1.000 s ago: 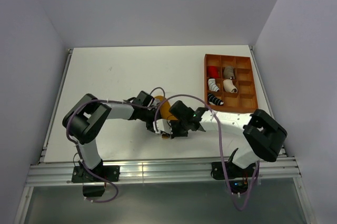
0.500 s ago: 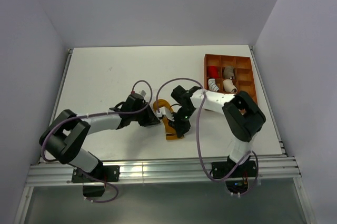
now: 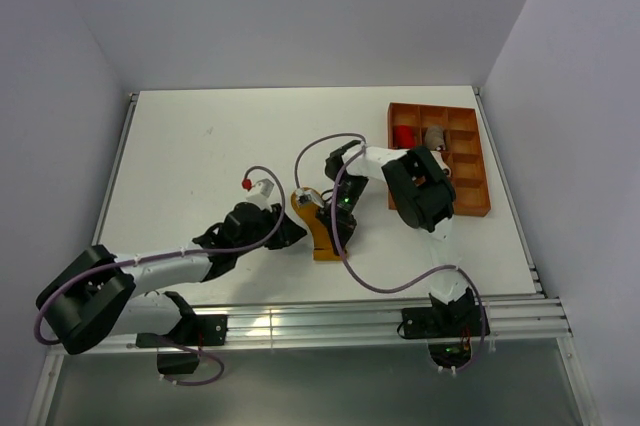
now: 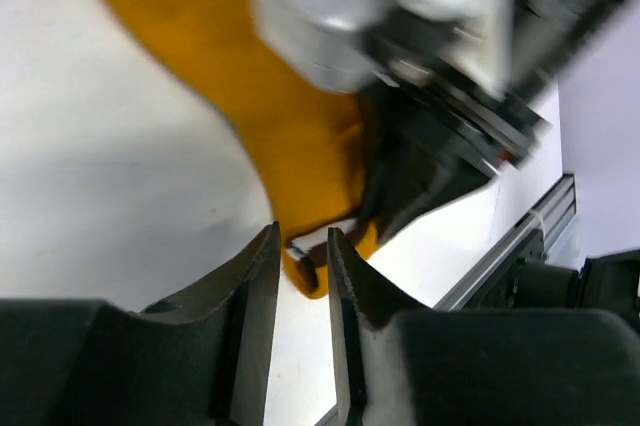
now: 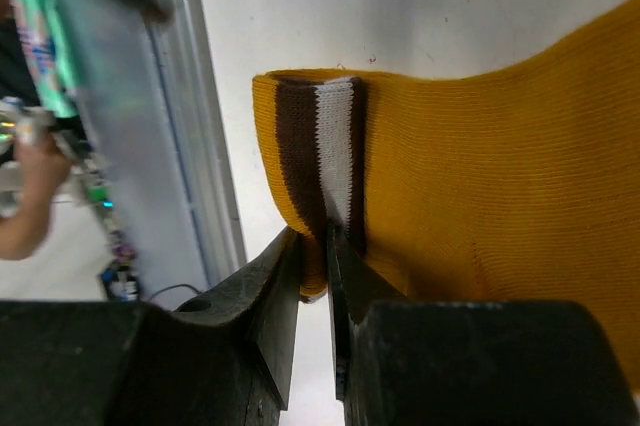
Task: Roll the socks
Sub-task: Roll the sock at the center of the board.
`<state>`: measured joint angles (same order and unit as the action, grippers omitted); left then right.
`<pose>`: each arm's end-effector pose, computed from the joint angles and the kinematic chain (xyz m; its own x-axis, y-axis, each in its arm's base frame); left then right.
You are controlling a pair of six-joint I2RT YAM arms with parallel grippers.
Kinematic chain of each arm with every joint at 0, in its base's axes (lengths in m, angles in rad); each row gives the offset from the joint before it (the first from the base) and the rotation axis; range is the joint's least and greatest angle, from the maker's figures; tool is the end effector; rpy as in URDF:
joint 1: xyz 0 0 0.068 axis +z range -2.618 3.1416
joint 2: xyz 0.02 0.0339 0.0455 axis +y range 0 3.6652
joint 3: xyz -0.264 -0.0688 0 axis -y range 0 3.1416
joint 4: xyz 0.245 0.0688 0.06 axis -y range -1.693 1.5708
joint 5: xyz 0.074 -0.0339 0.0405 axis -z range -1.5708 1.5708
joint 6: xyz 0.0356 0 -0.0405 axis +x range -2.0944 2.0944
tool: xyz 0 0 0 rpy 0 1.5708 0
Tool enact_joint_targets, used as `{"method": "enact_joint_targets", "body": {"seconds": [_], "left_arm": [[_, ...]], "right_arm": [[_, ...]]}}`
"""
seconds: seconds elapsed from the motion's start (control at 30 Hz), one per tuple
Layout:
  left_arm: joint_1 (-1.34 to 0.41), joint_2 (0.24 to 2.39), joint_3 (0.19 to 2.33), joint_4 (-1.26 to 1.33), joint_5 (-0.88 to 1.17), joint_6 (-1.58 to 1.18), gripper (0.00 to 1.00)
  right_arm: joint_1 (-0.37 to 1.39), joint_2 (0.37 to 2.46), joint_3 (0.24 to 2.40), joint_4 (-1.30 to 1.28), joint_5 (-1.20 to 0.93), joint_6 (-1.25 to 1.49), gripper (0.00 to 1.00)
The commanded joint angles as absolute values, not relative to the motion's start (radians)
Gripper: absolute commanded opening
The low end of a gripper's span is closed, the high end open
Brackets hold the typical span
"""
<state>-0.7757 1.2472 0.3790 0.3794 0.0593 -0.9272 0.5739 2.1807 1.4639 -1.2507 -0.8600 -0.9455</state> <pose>0.1676 -0.1674 0.1642 -0.7902 -0.3435 -0.5075 0.1737 0.6687 -0.7230 0.2858 0.2169 0.1245 -0.3656 -0.8662 -0.3406 -0.6914 0.0078 0.7224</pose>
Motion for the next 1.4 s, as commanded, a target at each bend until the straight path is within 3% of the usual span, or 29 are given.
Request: {"method": "enact_joint_targets", "body": {"seconds": [0.0, 0.17, 0.4, 1.0, 1.1, 1.27, 1.3, 1.37], "left_arm": [[-0.821, 1.261, 0.396, 0.512, 0.031, -0.819, 0.35], [-0.847, 1.344, 0.435, 0.586, 0.116, -0.737, 0.48], [-0.89, 1.497, 0.528, 0.569, 0.147, -0.673, 0.49], [-0.908, 1.631, 0.537, 0.627, 0.226, -0.689, 0.44], [-0.908, 1.646, 0.551, 0.623, 0.236, -0.703, 0.37], [-0.908, 1.684, 0.557, 0.589, 0.236, -0.744, 0.15], [-0.907, 1.698, 0.558, 0.578, 0.229, -0.753, 0.06], [-0.907, 1.712, 0.554, 0.575, 0.238, -0.77, 0.0]], "right_arm": [[0.554, 2.241, 1.528, -1.359, -0.885, -1.002, 0.22], [0.54, 2.279, 1.558, -1.358, -0.879, -0.956, 0.22], [0.529, 2.329, 1.6, -1.384, -0.876, -0.916, 0.23], [0.502, 2.379, 1.657, -1.422, -0.907, -0.868, 0.23], [0.502, 2.367, 1.637, -1.381, -0.89, -0.838, 0.23], [0.502, 2.31, 1.583, -1.304, -0.87, -0.79, 0.29], [0.502, 2.293, 1.582, -1.304, -0.87, -0.796, 0.29], [0.502, 2.281, 1.572, -1.299, -0.861, -0.793, 0.33]]}}
